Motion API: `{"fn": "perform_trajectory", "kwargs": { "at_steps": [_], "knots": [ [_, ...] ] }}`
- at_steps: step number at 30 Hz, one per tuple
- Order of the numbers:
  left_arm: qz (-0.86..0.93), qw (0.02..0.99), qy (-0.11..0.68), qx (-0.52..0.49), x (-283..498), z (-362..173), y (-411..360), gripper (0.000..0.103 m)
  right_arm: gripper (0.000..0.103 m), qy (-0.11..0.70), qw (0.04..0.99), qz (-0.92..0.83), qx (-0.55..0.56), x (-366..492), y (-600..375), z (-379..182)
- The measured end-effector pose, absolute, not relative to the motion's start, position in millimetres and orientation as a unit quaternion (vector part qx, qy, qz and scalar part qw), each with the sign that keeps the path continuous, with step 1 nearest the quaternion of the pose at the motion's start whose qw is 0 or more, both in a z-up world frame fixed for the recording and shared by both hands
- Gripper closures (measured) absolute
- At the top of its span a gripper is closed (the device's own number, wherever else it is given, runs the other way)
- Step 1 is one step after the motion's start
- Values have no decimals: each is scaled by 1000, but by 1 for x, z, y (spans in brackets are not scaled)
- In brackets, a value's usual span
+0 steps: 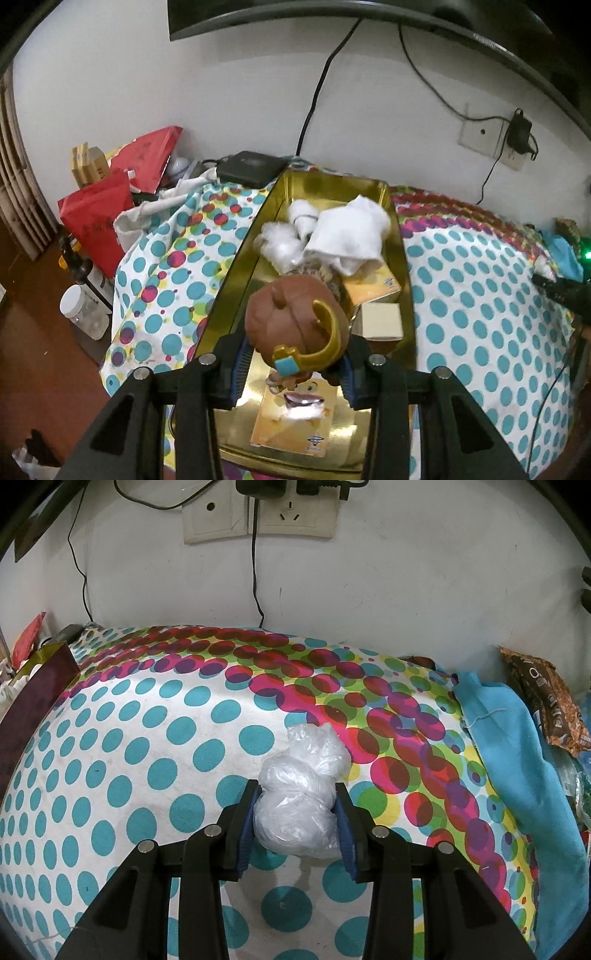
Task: Organize objects
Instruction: 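Carry the brown doll in the left tool into the tray and open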
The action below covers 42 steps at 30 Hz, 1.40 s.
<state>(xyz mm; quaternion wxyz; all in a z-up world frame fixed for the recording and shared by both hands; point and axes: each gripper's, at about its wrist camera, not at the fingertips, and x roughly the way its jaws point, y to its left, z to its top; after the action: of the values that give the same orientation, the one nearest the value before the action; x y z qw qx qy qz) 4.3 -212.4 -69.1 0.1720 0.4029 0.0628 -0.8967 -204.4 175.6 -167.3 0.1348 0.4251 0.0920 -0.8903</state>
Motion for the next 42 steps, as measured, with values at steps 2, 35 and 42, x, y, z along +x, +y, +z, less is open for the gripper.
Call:
{"fn": "perform_trajectory", "kwargs": {
  "at_steps": [2, 35, 42],
  "knots": [
    [-895, 169, 65, 407, 1, -74, -212, 63, 66, 96, 132, -891, 424, -205, 172, -168],
    [-896, 160, 86, 405, -22, -77, -220, 45, 66, 113, 124, -892, 421, -208, 166, -164],
    [-903, 159, 88, 390, 3, -70, -204, 45, 66, 113, 124, -892, 421, -208, 166, -164]
  ]
}}
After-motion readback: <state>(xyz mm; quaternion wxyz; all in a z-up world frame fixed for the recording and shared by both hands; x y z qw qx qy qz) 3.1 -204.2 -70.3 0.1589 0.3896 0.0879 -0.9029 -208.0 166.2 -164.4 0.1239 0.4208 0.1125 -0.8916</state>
